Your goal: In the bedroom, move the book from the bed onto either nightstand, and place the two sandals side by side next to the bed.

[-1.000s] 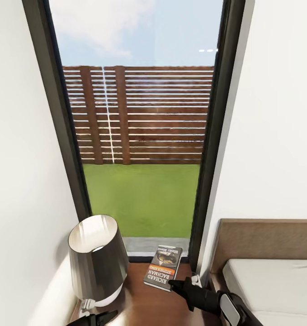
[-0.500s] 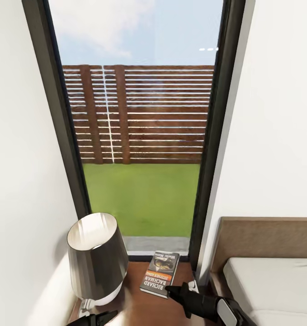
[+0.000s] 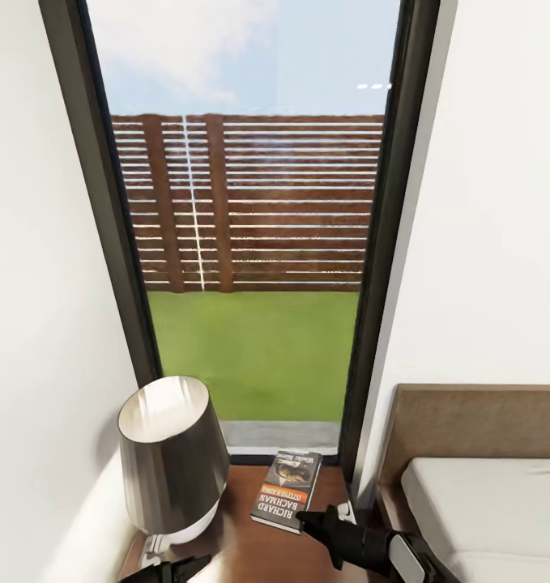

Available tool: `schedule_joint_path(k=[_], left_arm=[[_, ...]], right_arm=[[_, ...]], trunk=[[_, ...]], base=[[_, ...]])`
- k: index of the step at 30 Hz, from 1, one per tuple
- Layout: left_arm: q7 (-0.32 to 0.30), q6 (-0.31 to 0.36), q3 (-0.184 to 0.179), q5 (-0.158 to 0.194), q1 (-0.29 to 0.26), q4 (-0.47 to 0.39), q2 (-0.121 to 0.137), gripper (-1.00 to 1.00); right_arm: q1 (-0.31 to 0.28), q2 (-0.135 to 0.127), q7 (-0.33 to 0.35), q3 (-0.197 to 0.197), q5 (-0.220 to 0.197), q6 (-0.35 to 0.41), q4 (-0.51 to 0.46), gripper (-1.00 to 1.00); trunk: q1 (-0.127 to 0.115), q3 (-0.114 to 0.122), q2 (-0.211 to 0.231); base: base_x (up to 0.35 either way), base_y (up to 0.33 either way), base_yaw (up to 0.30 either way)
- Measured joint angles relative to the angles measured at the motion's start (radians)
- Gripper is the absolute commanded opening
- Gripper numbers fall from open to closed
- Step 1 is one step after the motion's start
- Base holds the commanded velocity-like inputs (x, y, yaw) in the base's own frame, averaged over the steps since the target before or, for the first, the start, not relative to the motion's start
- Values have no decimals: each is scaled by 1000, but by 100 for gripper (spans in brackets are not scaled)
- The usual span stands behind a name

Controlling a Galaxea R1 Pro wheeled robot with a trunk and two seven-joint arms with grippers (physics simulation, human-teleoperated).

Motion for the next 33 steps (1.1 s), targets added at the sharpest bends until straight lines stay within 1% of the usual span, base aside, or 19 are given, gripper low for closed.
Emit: schedule_joint_path(k=[33], left_arm=[[4,0,0,0,0,0,0,100]], right_arm=[[0,1,0,0,0,0,0,-100]], trunk=[[127,-104,-231]], base=[[0,0,0]])
